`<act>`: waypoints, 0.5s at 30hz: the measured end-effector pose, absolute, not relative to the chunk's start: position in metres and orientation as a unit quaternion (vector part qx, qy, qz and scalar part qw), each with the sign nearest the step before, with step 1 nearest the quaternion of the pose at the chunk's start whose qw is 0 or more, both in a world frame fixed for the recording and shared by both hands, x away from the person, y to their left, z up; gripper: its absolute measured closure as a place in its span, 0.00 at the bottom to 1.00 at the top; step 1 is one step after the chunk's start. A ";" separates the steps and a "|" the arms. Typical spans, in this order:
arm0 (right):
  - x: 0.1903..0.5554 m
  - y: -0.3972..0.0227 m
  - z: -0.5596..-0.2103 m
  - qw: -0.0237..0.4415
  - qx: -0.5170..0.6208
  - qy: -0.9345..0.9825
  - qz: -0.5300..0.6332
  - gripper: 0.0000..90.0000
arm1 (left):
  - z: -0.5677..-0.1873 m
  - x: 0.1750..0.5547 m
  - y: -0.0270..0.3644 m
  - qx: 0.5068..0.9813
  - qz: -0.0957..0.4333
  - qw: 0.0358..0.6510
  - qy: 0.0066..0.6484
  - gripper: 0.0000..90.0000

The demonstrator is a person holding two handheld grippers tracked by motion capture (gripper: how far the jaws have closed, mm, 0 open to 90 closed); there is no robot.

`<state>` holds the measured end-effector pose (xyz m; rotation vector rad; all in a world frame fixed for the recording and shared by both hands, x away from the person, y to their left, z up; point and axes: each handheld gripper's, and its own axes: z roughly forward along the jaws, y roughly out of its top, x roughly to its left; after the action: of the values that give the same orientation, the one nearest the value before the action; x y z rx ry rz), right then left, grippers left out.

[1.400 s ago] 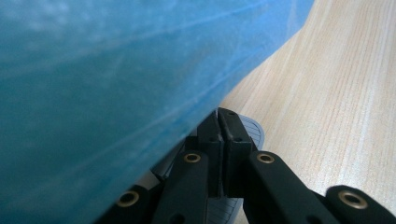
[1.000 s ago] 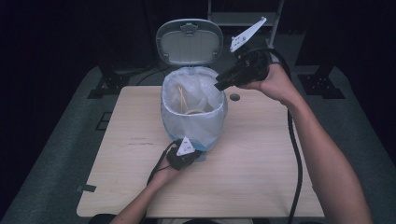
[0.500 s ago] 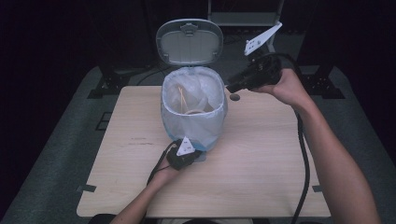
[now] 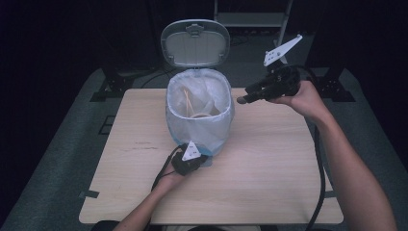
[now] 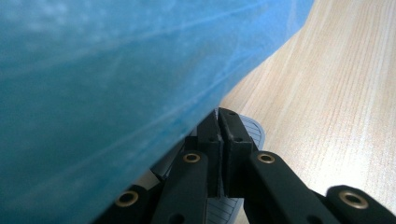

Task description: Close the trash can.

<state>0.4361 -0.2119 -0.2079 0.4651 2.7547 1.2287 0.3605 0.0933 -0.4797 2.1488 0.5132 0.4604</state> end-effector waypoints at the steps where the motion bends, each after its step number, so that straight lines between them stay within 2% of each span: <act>1: 0.436 -0.214 -0.210 0.045 0.155 0.901 0.403 0.66 | -0.480 0.360 0.093 0.860 0.185 0.428 0.206 0.98; 15: 0.436 -0.239 -0.242 0.032 0.181 0.892 0.414 0.65 | -0.480 0.361 0.094 0.860 0.185 0.428 0.208 0.96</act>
<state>0.4357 -0.2388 -0.2415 0.5568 2.7461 1.2748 0.3607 0.0936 -0.4796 2.1463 0.5202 0.4615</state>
